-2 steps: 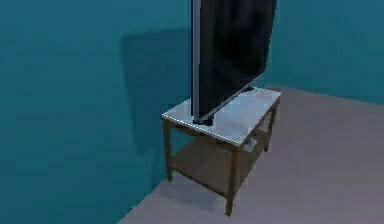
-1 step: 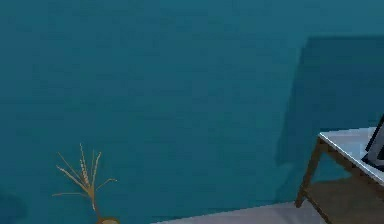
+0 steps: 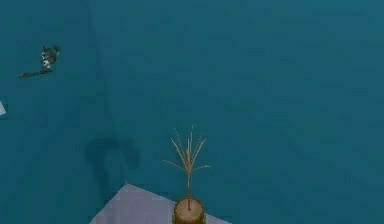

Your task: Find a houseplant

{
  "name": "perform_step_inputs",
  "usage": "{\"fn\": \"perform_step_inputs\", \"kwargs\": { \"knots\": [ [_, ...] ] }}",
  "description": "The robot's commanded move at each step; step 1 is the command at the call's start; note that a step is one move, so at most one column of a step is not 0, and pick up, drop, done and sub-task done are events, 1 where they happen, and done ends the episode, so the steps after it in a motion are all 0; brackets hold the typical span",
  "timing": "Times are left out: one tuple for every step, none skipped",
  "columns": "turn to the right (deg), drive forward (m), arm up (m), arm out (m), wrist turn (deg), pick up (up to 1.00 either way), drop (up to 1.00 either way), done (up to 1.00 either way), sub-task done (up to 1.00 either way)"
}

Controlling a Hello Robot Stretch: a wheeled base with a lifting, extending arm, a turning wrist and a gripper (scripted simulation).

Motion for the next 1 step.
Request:
{"fn": "perform_step_inputs", "kwargs": {
  "knots": [
    [0.0, 0.0, 0.0, 0.0, 0.0, 0.0, 0.0, 1.0, 0.0]
  ]
}}
